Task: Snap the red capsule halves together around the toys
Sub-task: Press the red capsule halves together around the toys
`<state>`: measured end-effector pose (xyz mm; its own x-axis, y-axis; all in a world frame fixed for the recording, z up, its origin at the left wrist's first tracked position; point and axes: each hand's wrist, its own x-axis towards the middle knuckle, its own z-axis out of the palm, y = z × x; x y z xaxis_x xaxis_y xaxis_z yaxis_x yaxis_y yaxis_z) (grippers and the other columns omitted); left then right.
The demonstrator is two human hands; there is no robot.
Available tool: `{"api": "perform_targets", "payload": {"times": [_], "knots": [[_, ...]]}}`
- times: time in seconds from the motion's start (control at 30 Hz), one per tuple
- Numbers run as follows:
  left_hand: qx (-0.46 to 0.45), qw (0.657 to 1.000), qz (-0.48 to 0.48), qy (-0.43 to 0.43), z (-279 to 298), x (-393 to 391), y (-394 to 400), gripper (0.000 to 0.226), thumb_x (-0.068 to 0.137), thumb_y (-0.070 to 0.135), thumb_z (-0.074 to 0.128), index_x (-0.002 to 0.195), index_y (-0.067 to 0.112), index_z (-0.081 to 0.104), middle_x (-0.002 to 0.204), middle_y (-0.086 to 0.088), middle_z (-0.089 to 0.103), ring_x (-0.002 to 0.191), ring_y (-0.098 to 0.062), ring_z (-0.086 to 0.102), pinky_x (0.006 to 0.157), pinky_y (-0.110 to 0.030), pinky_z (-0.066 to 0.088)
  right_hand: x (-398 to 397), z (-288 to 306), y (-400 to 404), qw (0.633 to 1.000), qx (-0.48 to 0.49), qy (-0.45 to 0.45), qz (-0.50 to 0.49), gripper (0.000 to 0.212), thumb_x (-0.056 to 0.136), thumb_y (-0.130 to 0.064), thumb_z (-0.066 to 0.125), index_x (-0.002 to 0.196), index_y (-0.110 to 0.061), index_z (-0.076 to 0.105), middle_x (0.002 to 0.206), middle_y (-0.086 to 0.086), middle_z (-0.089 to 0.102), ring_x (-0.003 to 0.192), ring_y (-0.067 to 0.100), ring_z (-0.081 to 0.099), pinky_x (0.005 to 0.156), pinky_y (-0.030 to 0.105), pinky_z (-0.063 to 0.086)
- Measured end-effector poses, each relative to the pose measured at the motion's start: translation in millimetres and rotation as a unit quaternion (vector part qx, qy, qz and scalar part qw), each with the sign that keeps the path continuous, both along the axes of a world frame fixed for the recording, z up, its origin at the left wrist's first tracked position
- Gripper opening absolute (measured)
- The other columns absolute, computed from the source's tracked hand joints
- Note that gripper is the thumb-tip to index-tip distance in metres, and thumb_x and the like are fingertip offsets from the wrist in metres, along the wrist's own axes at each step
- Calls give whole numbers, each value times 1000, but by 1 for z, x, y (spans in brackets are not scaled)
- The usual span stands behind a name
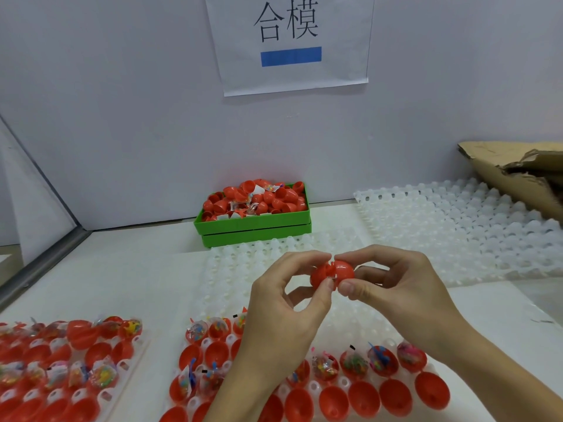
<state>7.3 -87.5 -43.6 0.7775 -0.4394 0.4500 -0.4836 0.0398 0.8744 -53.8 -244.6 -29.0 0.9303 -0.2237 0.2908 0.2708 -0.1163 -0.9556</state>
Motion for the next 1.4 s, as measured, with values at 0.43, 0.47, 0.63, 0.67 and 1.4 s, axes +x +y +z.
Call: {"api": "perform_targets", "payload": {"times": [0.43,0.47,0.63,0.67,1.4], "knots": [[-9,1000,-5,-3,0,-1,-1,18,84,5,68,85,22,71,93,0,68,98,-18,66,76,-22,57,0,-2,2,1000,6,-20,3,30,62,-21,82,92,-22,77,81,7,78,79,20,76,74,20,57],[-14,1000,-1,-2,0,-1,-1,20,85,1,69,84,21,72,93,0,69,98,-18,66,75,-21,57,0,-2,2,1000,7,-20,3,31,62,-22,83,92,-21,77,81,7,77,79,21,76,73,21,58],[-12,999,42,-11,0,0,-1,19,83,-4,72,81,14,76,92,3,72,95,-11,69,70,-19,58,0,-4,4,1000,-16,-21,-2,32,64,-22,82,94,-16,76,81,7,77,77,21,75,73,25,59],[-3,998,48,-28,-1,0,-1,18,83,-5,72,82,13,76,92,5,72,95,-10,69,70,-20,59,0,-5,4,1000,-17,-19,-3,32,64,-22,81,94,-16,76,81,8,77,77,22,75,74,26,60],[-21,1000,-16,-5,4,-2,3,21,85,4,71,100,18,77,100,5,75,106,-13,67,81,-21,57,0,-3,3,999,12,-24,-24,26,65,-21,80,90,-26,76,78,10,76,75,25,74,71,24,58]]}}
